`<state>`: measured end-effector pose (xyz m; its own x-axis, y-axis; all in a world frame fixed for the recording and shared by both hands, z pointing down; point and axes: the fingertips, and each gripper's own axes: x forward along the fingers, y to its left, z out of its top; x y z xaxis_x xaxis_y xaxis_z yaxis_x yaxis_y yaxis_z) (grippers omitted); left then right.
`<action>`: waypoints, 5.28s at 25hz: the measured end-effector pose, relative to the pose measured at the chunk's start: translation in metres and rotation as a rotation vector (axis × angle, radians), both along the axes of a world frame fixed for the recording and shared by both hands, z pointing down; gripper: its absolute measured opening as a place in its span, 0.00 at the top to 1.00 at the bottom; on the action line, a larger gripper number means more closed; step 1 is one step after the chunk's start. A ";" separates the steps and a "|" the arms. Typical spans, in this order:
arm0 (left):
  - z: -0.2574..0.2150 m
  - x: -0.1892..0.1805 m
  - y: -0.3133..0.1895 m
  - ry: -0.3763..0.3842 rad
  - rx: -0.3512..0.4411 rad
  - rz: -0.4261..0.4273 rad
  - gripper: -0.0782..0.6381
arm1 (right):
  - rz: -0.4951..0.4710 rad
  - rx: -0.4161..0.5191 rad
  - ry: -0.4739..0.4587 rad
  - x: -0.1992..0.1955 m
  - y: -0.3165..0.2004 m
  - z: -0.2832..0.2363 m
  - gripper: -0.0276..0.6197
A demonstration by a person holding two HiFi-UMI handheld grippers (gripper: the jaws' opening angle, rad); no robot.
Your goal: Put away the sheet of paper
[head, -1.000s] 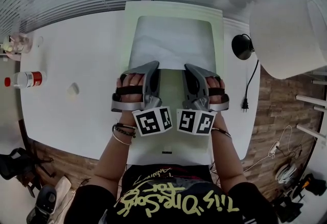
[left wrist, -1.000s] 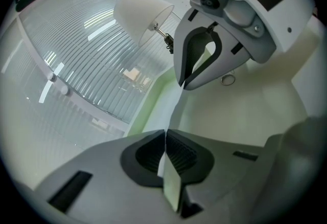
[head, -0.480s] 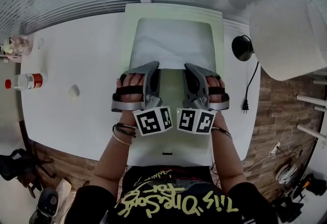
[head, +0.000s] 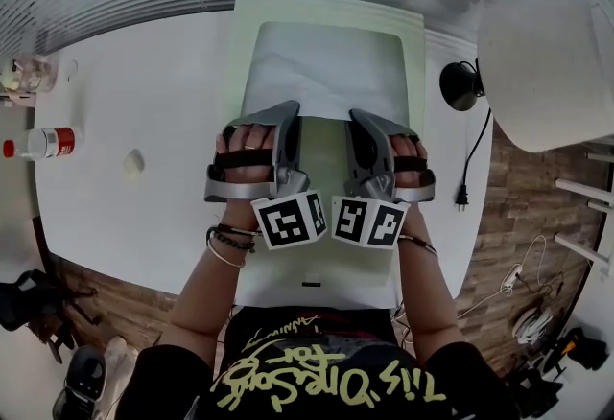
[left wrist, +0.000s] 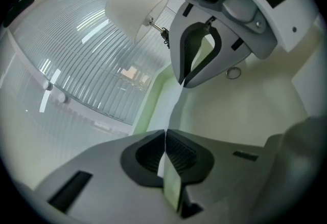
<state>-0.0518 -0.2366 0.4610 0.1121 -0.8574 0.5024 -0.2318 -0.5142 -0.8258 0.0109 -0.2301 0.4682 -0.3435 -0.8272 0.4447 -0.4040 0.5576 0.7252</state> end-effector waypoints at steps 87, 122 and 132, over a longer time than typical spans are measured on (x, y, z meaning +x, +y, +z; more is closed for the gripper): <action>0.024 -0.025 0.002 -0.009 -0.134 -0.100 0.53 | 0.001 -0.150 0.083 -0.007 0.006 0.033 0.67; 0.032 -0.014 0.048 0.015 -0.153 -0.084 0.53 | 0.041 -0.171 0.101 0.000 0.054 0.044 0.67; 0.037 -0.021 0.064 0.020 -0.162 -0.084 0.53 | 0.054 -0.179 0.112 0.003 0.068 0.046 0.67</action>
<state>-0.0726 -0.1725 0.4977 0.0551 -0.7719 0.6334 -0.2955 -0.6185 -0.7281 0.0139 -0.1624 0.5139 -0.2410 -0.7476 0.6189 -0.3593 0.6611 0.6587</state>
